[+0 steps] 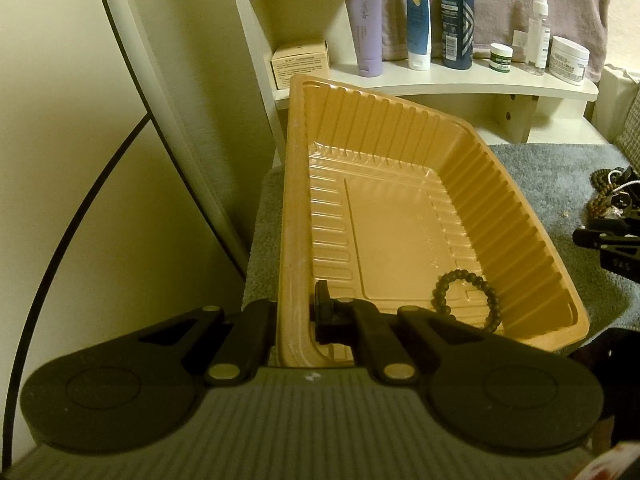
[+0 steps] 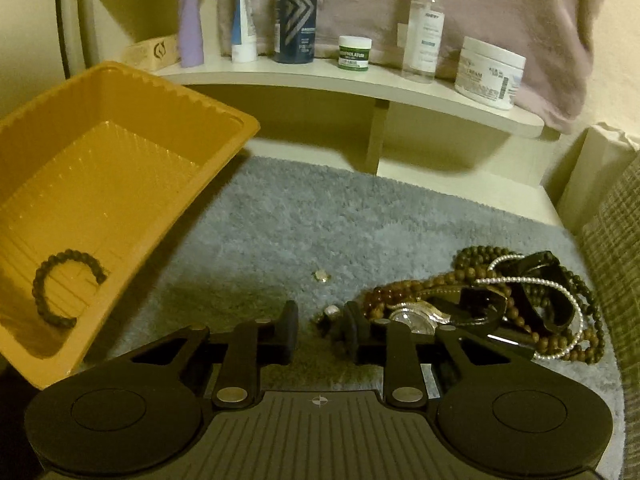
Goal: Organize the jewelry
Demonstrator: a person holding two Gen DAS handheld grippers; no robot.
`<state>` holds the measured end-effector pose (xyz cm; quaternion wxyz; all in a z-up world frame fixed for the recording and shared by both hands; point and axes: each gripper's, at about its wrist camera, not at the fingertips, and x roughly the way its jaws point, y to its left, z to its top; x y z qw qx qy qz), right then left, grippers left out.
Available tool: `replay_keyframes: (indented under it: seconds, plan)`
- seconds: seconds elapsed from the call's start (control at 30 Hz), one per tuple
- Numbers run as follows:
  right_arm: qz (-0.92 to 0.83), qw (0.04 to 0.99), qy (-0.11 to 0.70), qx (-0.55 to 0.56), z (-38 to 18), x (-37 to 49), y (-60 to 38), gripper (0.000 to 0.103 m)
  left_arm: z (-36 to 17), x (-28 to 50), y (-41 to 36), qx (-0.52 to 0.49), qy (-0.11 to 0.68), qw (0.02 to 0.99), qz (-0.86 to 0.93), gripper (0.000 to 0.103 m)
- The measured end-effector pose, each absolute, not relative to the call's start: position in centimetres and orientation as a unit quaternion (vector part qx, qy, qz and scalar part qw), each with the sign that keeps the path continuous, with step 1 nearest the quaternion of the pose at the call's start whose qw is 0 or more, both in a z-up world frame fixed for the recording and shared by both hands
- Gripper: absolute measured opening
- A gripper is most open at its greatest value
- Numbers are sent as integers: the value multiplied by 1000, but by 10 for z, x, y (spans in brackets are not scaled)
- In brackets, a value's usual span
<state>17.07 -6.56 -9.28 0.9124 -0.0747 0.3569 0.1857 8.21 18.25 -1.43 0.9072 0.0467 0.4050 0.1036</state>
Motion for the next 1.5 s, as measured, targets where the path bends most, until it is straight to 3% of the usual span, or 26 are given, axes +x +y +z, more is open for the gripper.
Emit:
replay_keyframes:
  seconds: [0.07, 0.1, 0.13, 0.33, 0.6, 0.9, 1.0, 1.07, 1.13, 1.17, 1.5]
  plan:
    - [182, 914, 354, -83, -93, 170, -65, 19, -14, 82, 182, 47, 405, 907, 103, 3]
    - [179, 915, 352, -87, -93, 169, -65, 3, -14, 82, 182, 48, 404, 908, 103, 3]
    - [179, 914, 354, -85, -93, 170, -66, 1, -14, 82, 183, 48, 404, 908, 103, 3]
    - [180, 918, 343, -78, -86, 165, -68, 1, -14, 82, 183, 48, 403, 908, 102, 3]
    - [274, 916, 294, -3, -34, 152, -57, 1, -14, 81, 184, 46, 402, 909, 102, 3]
    - [392, 877, 278, -29, -25, 133, -10, 1, -12, 81, 184, 42, 399, 910, 100, 3]
    - [405, 868, 287, -33, -32, 133, -6, 2, -12, 81, 184, 43, 399, 911, 99, 3]
    - [393, 874, 286, -19, -34, 136, -12, 7, -12, 81, 185, 41, 399, 911, 99, 3]
    - [371, 885, 281, -6, -33, 137, -23, 29, -12, 81, 186, 41, 399, 911, 98, 3]
    - [359, 890, 280, -2, -34, 139, -30, 32, -13, 81, 186, 41, 399, 911, 98, 3]
    - [220, 923, 314, -37, -63, 171, -72, 33, -13, 80, 186, 41, 399, 911, 98, 3]
